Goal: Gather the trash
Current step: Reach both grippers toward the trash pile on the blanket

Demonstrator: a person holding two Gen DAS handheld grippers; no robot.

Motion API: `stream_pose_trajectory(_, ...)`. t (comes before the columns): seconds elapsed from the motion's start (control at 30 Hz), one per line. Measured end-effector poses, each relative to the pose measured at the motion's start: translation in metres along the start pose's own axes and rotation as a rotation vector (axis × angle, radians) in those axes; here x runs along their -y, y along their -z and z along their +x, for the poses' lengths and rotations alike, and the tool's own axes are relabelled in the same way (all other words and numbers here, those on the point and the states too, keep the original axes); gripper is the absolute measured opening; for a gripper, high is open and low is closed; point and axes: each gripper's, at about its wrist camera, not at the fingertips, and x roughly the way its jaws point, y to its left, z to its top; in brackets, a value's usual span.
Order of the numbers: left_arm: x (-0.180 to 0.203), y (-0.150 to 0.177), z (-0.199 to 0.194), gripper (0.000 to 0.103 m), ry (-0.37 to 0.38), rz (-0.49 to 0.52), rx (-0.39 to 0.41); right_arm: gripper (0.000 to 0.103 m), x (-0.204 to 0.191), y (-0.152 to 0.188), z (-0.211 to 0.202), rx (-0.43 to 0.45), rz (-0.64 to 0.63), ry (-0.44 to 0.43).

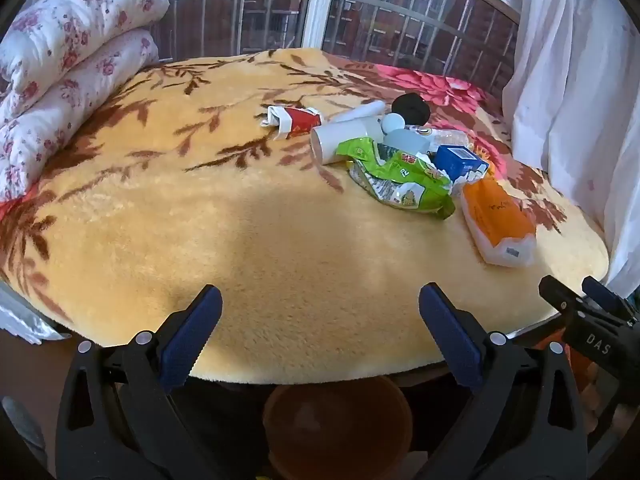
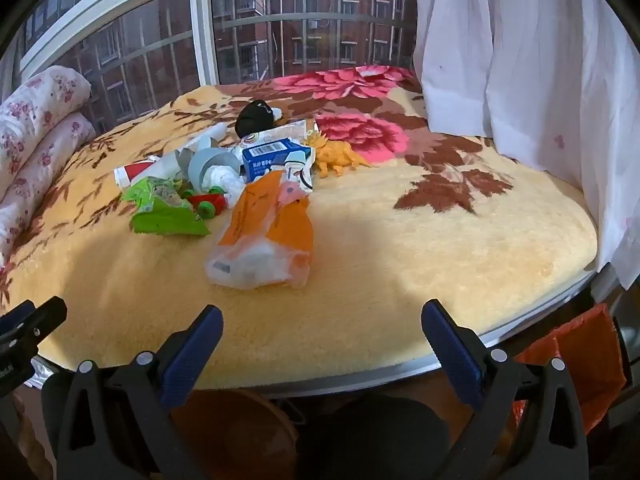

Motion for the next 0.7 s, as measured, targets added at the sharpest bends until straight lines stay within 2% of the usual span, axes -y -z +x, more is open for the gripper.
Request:
stream_pose_trajectory(0.1, 0.0, 0.001, -0.003, 0.096, -0.022, 0.011, 0.025, 0.098, 0.002, 0.0, -0.003, 0.013, -0.007, 0.001)
stream_pose_trajectory(0.13, 0.005, -0.005, -0.001, 0.096, -0.057, 0.027, 0.003, 0.098, 0.004, 0.001, -0.004, 0.018, -0.011, 0.003)
stream_pose_trajectory(0.27, 0.0, -0.016, 0.008, 0.096, -0.022, -0.004, -0.029, 0.098, 0.004, -0.018, 0.004, -0.022, -0.012, 0.01)
stream_pose_trajectory(0.43, -0.005, -0.02, 0.017, 0.096, 0.019, -0.057, -0.046, 0.098, 0.005, -0.025, 0.014, -0.031, -0.002, -0.001)
stream_pose_trajectory(0.63, -0.003, -0.023, 0.021, 0.096, -0.046, -0.03, -0.026, 0.098, -0.001, -0.026, 0.024, -0.049, -0.016, -0.005)
stream_pose_trajectory(0.7, -0.004, -0.024, 0.022, 0.096, -0.045, -0.03, -0.025, 0.098, -0.002, -0.026, 0.025, -0.048, -0.017, -0.011)
